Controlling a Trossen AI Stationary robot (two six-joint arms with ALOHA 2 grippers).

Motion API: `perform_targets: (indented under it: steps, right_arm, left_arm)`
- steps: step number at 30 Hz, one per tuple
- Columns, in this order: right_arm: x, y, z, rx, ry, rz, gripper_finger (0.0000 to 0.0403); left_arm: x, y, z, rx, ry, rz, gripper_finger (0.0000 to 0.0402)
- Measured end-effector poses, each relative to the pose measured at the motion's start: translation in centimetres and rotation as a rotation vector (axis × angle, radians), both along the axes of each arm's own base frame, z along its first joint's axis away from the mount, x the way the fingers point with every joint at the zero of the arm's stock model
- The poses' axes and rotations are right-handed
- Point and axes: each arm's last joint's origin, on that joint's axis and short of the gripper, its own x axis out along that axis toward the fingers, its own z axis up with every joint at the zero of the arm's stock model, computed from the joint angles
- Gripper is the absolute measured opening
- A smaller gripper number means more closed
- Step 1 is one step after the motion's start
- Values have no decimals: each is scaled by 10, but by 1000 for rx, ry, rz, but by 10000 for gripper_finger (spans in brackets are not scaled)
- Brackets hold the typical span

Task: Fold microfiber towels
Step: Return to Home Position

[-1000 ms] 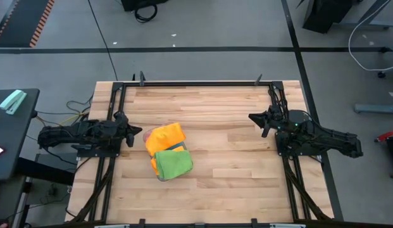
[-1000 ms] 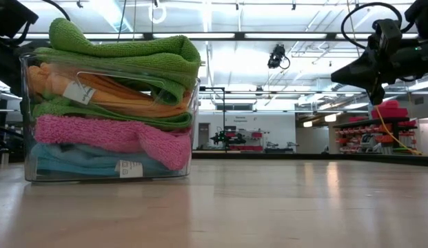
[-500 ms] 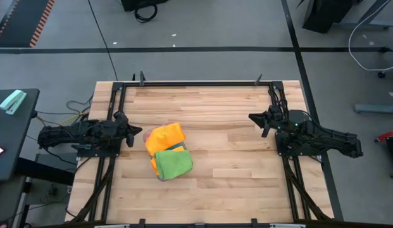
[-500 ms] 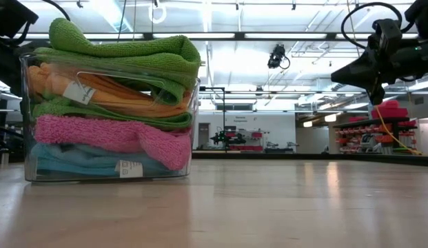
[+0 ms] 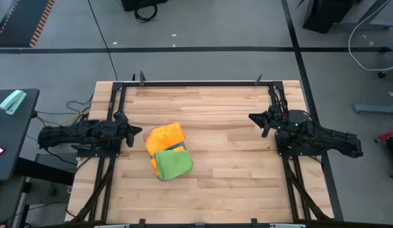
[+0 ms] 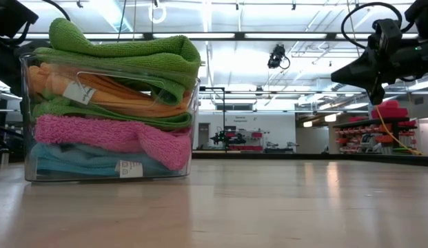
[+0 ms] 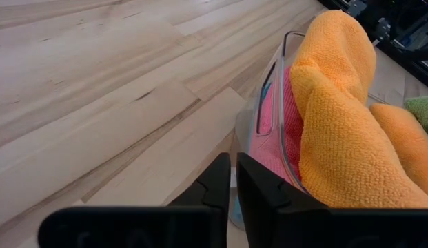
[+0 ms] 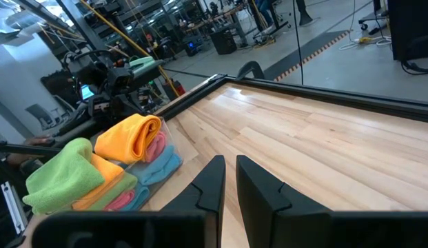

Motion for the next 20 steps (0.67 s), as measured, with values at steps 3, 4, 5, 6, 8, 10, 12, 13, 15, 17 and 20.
perform_targets:
  steps: [3,4,5,6,8,10,12,13,15,17,20]
  right_arm:
    - [0,0,0,0,0,0,44]
    - [0,0,0,0,0,0,44]
    - [0,0,0,0,0,0,44]
    - [0,0,0,0,0,0,44]
    - [0,0,0,0,0,0,44]
    - [0,0,0,0,1,0,44]
    - [0,0,0,0,0,0,44]
    - [0,0,0,0,0,0,44]
    - [0,0,0,0,1,0,44]
    - [0,0,0,0,0,0,44]
    - [0,0,0,0,1,0,44]
  left_arm:
    - [0,0,0,1,0,0,30]
    - [0,0,0,0,0,0,28]
    - [0,0,0,0,0,0,26]
    - [0,0,0,1,0,0,24]
    - [0,0,0,0,0,0,23]
    - [0,0,0,0,0,0,25]
    - [0,0,0,1,0,0,29]
    - [0,0,0,0,0,0,31]
    - [0,0,0,0,0,0,35]
    - [0,0,0,0,0,0,36]
    - [0,0,0,1,0,0,33]
